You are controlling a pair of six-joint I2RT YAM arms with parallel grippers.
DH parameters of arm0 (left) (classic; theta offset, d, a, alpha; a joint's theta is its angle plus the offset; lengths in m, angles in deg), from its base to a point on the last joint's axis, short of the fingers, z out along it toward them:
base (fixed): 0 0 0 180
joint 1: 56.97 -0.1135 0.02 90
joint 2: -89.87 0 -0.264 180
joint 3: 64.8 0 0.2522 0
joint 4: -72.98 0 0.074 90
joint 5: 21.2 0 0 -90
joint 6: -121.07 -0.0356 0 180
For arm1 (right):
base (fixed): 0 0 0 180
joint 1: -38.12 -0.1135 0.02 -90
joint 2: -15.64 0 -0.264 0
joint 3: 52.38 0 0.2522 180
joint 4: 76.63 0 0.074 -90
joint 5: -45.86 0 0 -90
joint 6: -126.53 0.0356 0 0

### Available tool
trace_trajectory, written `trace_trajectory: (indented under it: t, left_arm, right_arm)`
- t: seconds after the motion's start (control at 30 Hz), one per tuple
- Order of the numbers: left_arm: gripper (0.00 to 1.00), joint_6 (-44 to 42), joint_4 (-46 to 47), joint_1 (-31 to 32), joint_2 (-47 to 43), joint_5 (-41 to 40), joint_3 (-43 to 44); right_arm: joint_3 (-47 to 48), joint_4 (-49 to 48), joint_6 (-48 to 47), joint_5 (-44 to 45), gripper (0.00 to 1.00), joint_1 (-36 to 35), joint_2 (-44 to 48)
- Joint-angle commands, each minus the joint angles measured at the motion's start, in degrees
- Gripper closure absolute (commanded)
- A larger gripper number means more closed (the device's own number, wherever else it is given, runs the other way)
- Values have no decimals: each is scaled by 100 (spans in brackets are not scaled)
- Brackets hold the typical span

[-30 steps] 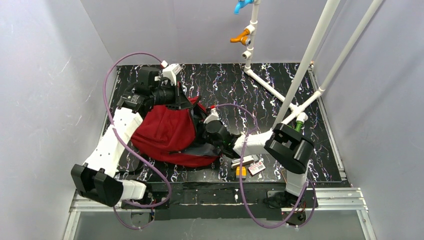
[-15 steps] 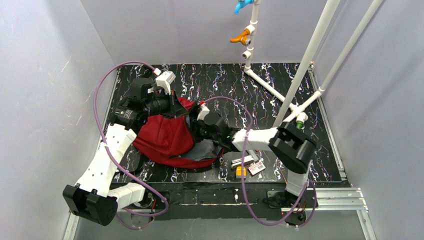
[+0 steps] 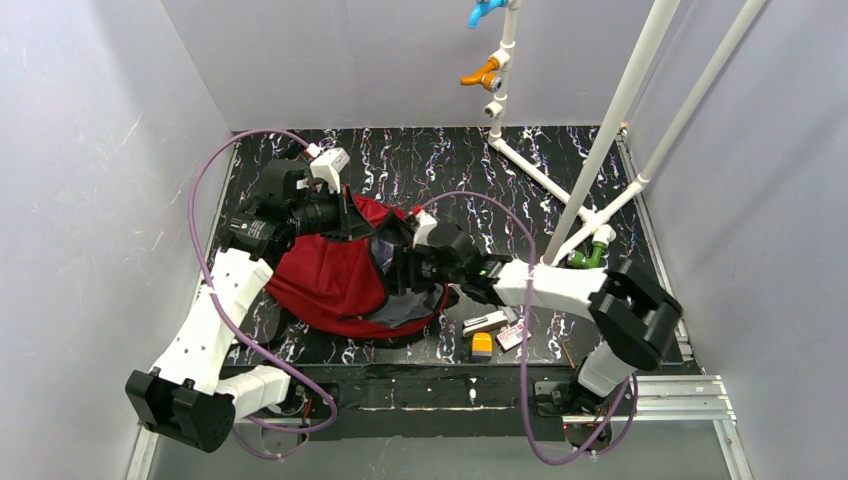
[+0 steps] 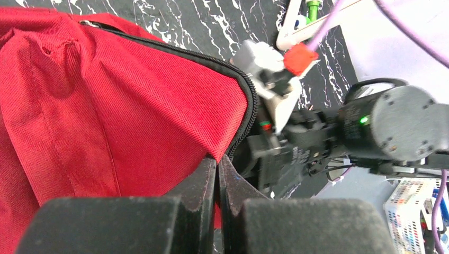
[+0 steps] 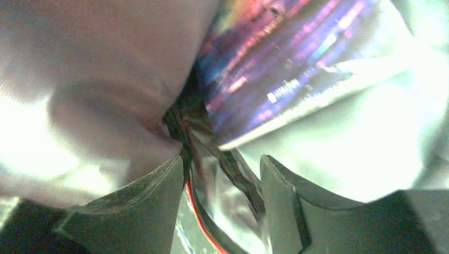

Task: Pack the student bag
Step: Place the book in the student bag, then zip the student bag at the center of the board.

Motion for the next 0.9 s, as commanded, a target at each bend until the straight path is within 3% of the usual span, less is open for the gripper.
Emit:
trace_trajectory:
  t: [0.0,0.17,0.4,0.5,0.67,0.87]
  left_arm:
    - [100,110,-268,-20,-267,59,-78]
    - [100,364,-189,-20,-295,169,-201]
    - [100,729,107,-20,-100,413,-436]
    - [100,778,143,-21,-39,426,-587]
    - [100,930,195,-20,-41,372,-751]
    - [100,1067,291,-21,77,431,-789]
  right_arm:
    - [-639,622,-351,-70,36,348,705]
    - [-660,121,-206,-306,37,511,385]
    - [485,-795,-45,-830,59,463,-822]
    - [1023,-992,123,-907,65,427,-1266]
    - [1183,-1583,486,-1090,64,445,-1661]
    - [143,-568,-81,-754,57,746,-792]
